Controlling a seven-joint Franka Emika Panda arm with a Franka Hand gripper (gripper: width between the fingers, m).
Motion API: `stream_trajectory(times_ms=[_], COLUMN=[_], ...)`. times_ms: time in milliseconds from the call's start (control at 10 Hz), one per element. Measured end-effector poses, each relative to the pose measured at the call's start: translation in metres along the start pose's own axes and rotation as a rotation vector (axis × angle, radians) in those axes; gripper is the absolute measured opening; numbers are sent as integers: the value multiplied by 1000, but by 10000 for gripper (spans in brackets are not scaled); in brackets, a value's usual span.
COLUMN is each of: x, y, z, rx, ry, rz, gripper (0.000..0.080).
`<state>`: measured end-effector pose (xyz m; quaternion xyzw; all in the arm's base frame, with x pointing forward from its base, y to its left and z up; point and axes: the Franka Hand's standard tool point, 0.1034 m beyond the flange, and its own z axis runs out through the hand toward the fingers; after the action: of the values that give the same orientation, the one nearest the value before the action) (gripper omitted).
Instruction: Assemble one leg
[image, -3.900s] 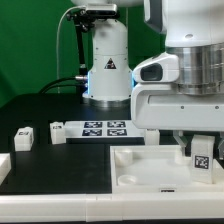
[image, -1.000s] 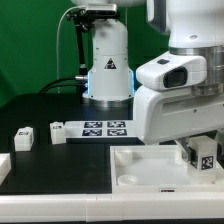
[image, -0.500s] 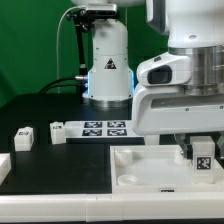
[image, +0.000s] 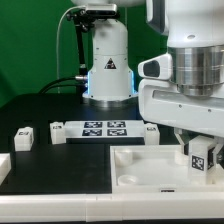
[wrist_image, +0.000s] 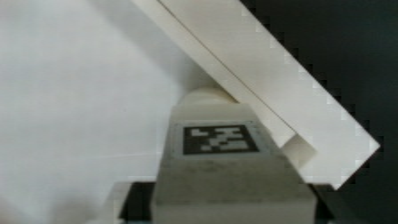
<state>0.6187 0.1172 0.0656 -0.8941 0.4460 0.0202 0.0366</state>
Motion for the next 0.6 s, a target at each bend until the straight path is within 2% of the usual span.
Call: stream_trajectory(times_ms=[300,500,600], x=[-1,-1,-1], y=[-1,-1,-1], z=[0,0,0], rx=[4,6,6], ry=[-8,-7,-7], rz=[351,394,340], gripper=[290,290,350])
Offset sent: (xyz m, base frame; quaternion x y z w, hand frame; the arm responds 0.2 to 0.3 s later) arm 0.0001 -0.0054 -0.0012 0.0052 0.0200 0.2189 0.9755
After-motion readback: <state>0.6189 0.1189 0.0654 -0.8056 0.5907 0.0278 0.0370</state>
